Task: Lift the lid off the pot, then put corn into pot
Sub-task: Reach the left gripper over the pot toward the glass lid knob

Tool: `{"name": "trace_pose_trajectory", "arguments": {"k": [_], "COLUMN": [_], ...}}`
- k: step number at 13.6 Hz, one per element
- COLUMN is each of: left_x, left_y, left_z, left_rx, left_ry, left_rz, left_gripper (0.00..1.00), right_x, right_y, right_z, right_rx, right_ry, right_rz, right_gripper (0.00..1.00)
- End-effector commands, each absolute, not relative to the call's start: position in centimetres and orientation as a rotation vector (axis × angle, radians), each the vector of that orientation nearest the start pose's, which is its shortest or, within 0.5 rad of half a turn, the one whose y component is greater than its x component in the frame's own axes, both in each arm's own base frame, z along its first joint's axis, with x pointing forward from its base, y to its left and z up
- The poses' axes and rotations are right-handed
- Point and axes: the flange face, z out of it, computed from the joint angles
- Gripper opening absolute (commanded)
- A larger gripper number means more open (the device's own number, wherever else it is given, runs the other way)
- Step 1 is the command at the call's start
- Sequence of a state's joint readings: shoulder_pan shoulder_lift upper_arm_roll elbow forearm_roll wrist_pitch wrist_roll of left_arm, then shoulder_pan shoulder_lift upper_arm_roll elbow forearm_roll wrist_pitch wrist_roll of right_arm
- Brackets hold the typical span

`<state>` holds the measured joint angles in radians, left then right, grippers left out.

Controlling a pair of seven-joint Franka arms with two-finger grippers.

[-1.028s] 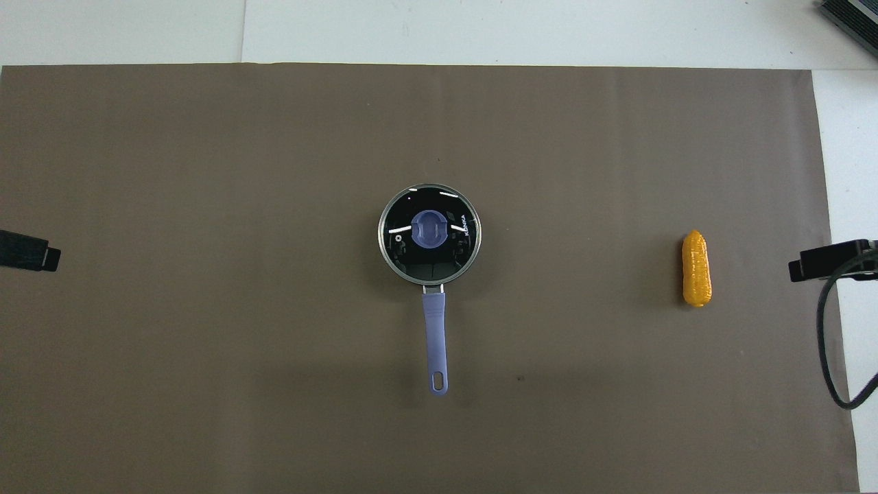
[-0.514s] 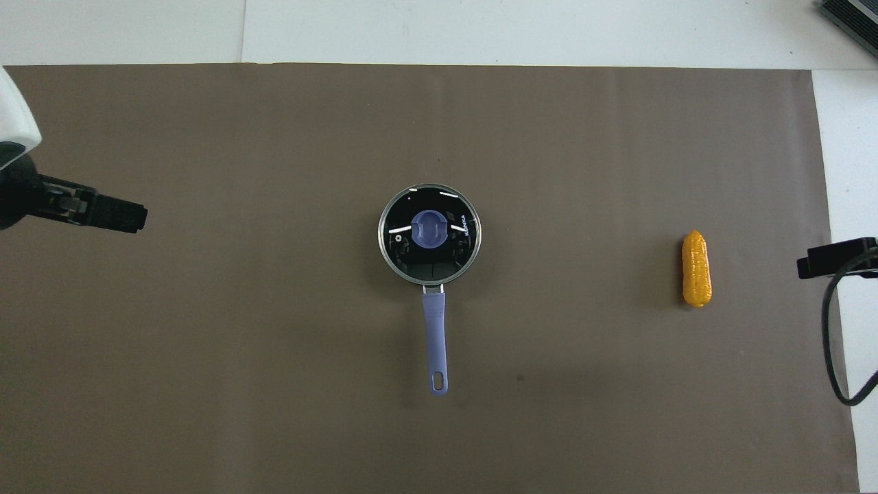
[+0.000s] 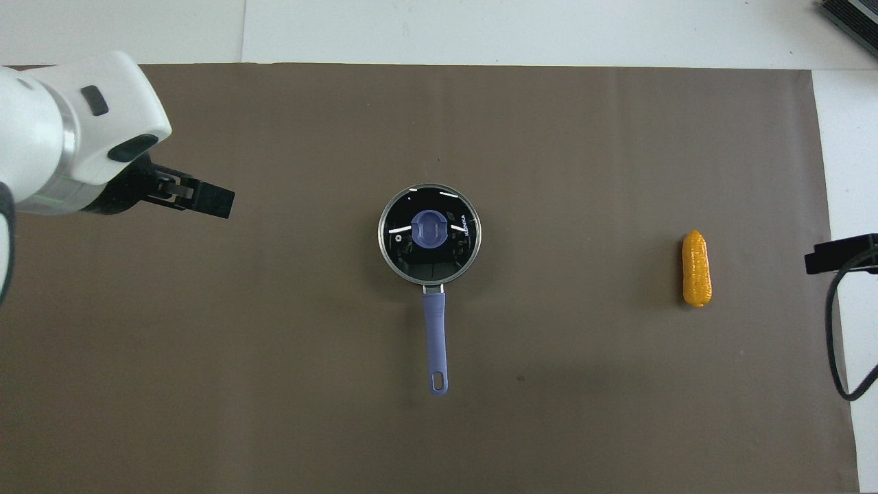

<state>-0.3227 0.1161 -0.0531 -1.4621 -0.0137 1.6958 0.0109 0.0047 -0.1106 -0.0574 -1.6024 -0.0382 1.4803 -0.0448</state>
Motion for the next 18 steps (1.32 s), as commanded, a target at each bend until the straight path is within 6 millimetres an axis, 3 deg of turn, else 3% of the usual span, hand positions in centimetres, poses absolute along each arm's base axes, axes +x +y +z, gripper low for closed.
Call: {"name": "trace_pose_trajectory", "arguments": {"k": [1, 6, 8, 13, 15, 18], "left_x": [56.2, 56.0, 55.6, 56.1, 55.3, 55.5], "left_y": [-26.0, -32.9, -37.0, -40.3, -41.8, -42.2], "left_z": [59.8, 54.9, 51.2, 47.3, 46.3, 45.3], "left_rx": [-3.116, -3.104, -3.081, -3.099, -3.099, -3.106], "left_ry": [0.582, 0.559, 0.511, 0.484, 0.424, 0.403], "left_rz": [-0.192, -0.206, -0.198, -0.225, -0.227, -0.241], "left_gripper": [1.00, 1.00, 1.00, 1.00, 1.00, 1.00], "right_x": [50.9, 50.9, 50.9, 50.9, 50.9, 50.9], "right_y": [-2.9, -2.9, -2.9, -2.9, -2.9, -2.9], "right_z": [66.3, 66.3, 66.3, 66.3, 66.3, 66.3], "right_rx": [-3.169, -3.169, -3.169, -3.169, -3.169, -3.169], "right_ry": [0.021, 0.028, 0.023, 0.026, 0.023, 0.026], "right_rz": [-0.001, -0.001, -0.001, -0.001, -0.001, -0.001], "right_gripper": [1.00, 1.00, 1.00, 1.00, 1.00, 1.00]}}
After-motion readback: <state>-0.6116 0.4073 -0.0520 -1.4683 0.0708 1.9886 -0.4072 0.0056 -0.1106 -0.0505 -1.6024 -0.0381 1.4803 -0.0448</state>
